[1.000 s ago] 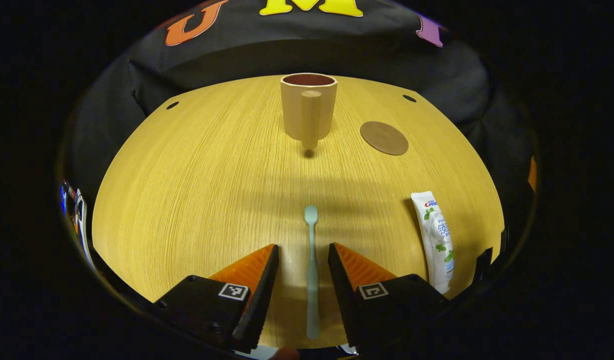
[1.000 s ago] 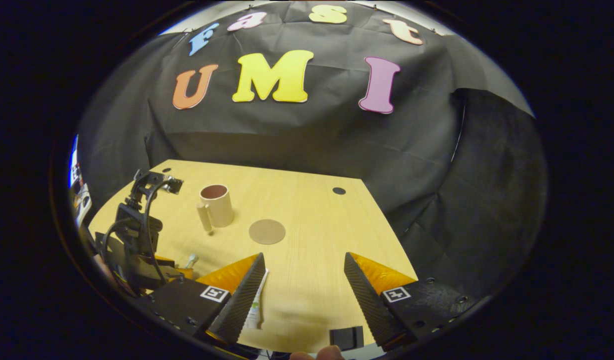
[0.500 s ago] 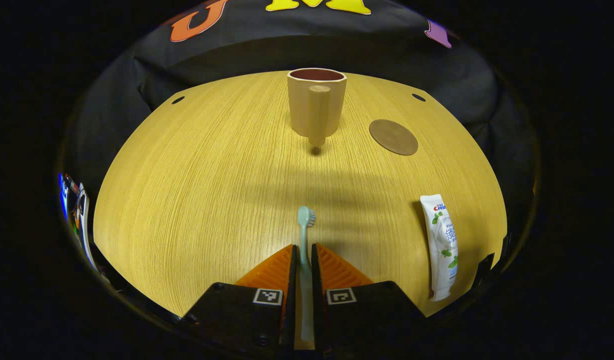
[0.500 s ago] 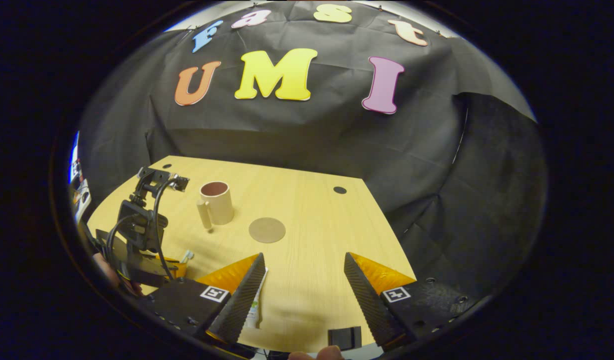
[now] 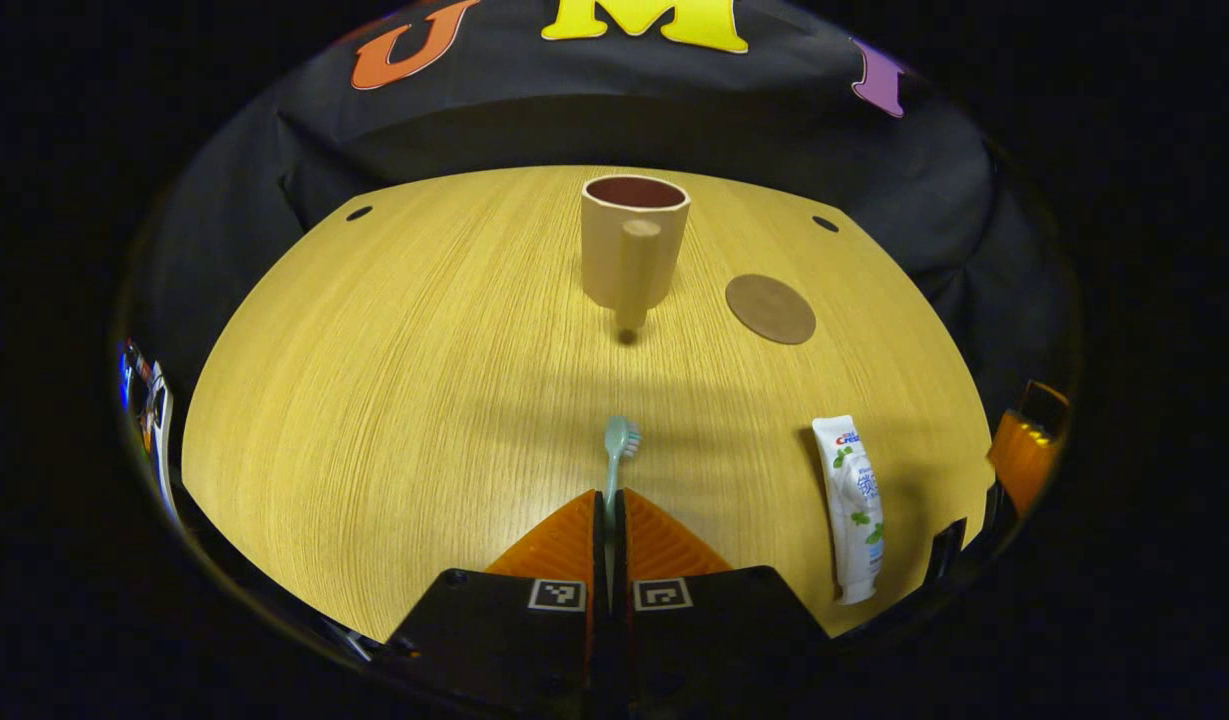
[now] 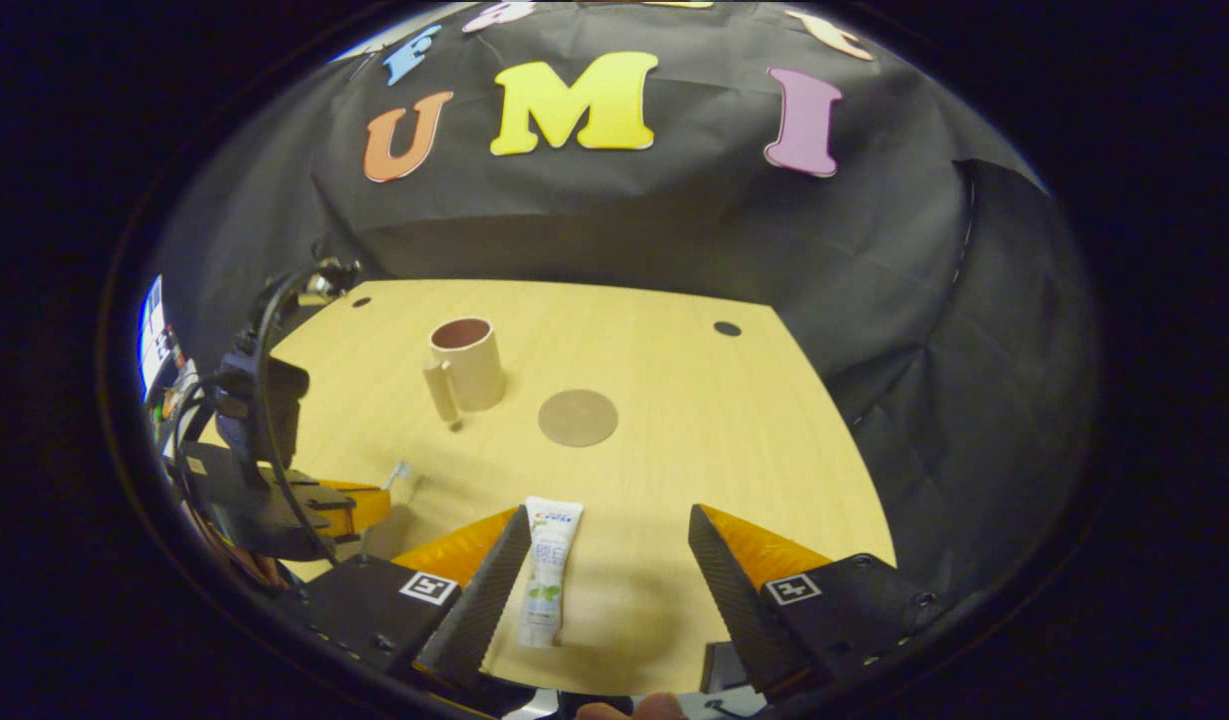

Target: Put the toothbrush and toothpaste on the desktop into the cup, then pick up the cup and place it on the coaster on the desktop.

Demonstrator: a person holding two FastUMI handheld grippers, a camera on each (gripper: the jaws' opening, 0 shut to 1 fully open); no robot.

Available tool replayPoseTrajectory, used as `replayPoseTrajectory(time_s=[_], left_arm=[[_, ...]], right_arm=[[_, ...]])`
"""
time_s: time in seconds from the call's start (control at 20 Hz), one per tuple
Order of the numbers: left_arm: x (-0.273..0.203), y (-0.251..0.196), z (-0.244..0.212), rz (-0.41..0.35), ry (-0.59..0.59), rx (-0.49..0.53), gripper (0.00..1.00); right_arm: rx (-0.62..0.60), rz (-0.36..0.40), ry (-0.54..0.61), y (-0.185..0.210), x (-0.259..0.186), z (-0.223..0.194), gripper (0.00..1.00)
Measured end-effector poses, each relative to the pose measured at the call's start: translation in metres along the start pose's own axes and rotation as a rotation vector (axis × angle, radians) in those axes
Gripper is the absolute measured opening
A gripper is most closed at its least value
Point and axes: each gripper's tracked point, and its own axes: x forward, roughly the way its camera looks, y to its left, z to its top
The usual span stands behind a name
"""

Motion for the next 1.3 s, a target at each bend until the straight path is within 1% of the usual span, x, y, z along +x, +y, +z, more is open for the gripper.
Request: replayPoseTrajectory(time_s=[0.05,0.1,0.15,0.3,0.35,0.4,0.45,0.5,0.55,0.65,0.7,0.8,0.85,1.0,1.05,1.1,1.25,1.3], left_arm=[[-0.006,-0.001,0.007,-0.007,-0.024,-0.006,0.03],[-0.011,-0.001,0.015,-0.012,-0.048,-0.015,0.03],[-0.017,0.0,0.026,-0.018,-0.073,-0.024,0.03],[-0.037,-0.004,0.065,-0.06,-0.174,-0.064,0.03],[-0.043,-0.004,0.078,-0.059,-0.205,-0.064,0.03],[-0.049,-0.003,0.091,-0.056,-0.236,-0.057,0.03],[-0.055,-0.003,0.103,-0.052,-0.265,-0.047,0.03],[-0.066,0.001,0.102,-0.049,-0.295,-0.036,0.03],[-0.067,0.004,0.114,-0.049,-0.32,-0.029,0.03],[-0.076,0.004,0.124,-0.053,-0.364,-0.019,0.03],[-0.08,0.004,0.128,-0.057,-0.381,-0.015,0.03],[-0.085,0.004,0.132,-0.061,-0.399,-0.006,0.03],[-0.085,0.003,0.132,-0.069,-0.4,-0.012,0.03],[-0.091,0.006,0.139,-0.076,-0.408,-0.046,0.03],[-0.093,0.007,0.14,-0.077,-0.415,-0.053,0.03],[-0.095,0.009,0.143,-0.078,-0.425,-0.057,0.03],[-0.103,0.012,0.153,-0.076,-0.457,-0.052,0.03],[-0.104,0.013,0.155,-0.078,-0.468,-0.052,0.03]], right_arm=[[0.009,0.008,0.026,0.003,0.0,-0.004,0.95],[0.013,0.013,0.055,0.006,0.001,-0.01,0.93],[0.015,0.018,0.083,0.008,0.0,-0.013,0.95],[-0.008,0.031,0.177,0.012,-0.004,-0.028,0.95],[-0.015,0.034,0.206,0.012,-0.005,-0.032,0.98],[-0.015,0.037,0.234,0.013,-0.005,-0.036,0.96],[-0.013,0.036,0.256,0.013,-0.006,-0.039,0.96],[-0.013,0.029,0.282,0.012,-0.006,-0.043,0.96],[-0.011,0.022,0.307,0.011,-0.004,-0.047,0.96],[-0.007,0.016,0.33,0.014,0.0,-0.047,0.96],[-0.008,0.017,0.343,0.014,0.001,-0.05,0.98],[-0.006,0.026,0.381,0.017,-0.001,-0.054,0.93],[-0.01,0.032,0.4,0.019,-0.001,-0.057,0.86],[-0.024,0.027,0.422,0.021,0.001,-0.059,0.81],[-0.023,0.03,0.435,0.023,0.003,-0.061,0.72],[-0.018,0.031,0.451,0.024,0.002,-0.064,0.66],[0.003,0.026,0.484,0.024,0.003,-0.067,0.36],[-0.001,0.017,0.492,0.023,0.006,-0.07,0.37]])
